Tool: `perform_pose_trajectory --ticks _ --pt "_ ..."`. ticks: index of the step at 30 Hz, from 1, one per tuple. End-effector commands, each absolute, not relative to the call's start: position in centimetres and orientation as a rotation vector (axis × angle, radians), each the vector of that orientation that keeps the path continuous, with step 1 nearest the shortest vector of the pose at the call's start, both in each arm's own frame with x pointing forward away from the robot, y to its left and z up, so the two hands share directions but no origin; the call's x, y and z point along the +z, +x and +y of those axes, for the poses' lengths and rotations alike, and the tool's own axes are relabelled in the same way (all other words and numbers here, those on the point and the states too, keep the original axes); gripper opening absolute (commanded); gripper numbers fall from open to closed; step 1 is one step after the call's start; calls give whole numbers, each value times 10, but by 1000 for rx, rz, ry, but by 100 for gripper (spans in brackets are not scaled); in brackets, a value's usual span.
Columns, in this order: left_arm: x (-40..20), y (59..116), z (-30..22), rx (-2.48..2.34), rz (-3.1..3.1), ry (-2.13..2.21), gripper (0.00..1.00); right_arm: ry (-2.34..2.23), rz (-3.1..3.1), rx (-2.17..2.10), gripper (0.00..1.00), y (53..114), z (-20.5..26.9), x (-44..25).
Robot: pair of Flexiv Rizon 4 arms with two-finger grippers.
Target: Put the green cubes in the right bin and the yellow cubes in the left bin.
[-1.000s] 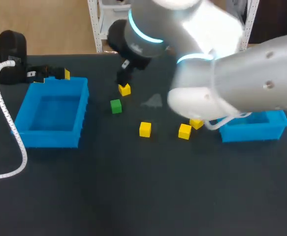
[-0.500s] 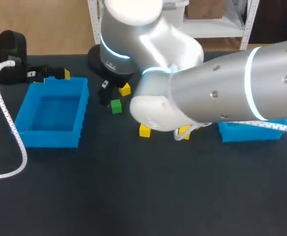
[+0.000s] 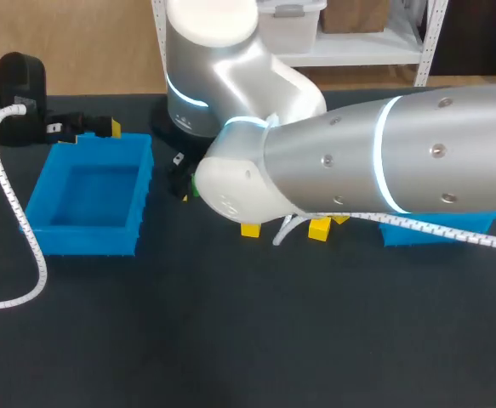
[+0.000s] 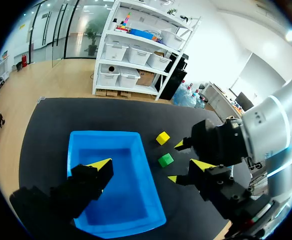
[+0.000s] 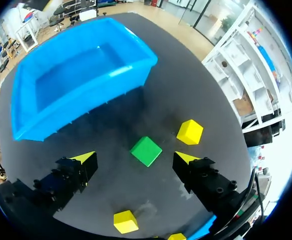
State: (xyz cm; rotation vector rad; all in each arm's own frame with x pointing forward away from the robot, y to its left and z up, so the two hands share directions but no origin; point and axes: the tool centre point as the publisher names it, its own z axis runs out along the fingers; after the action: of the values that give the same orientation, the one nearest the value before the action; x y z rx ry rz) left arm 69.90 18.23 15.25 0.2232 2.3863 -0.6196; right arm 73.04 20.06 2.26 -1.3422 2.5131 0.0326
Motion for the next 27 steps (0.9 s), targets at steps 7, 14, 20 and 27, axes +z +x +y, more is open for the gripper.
perform_pose_trajectory --ticks 7,14,20,27 --pt "151 699 185 -633 2377 230 100 -1348 2557 39 100 743 202 6" --pt "151 699 185 -633 2377 230 100 -1335 2582 28 100 751 199 0" --pt "151 699 185 -633 2377 230 100 -1340 2599 -6 100 749 196 -8" --pt "151 699 185 -633 2377 230 100 -1347 2605 -21 0 746 193 -11"
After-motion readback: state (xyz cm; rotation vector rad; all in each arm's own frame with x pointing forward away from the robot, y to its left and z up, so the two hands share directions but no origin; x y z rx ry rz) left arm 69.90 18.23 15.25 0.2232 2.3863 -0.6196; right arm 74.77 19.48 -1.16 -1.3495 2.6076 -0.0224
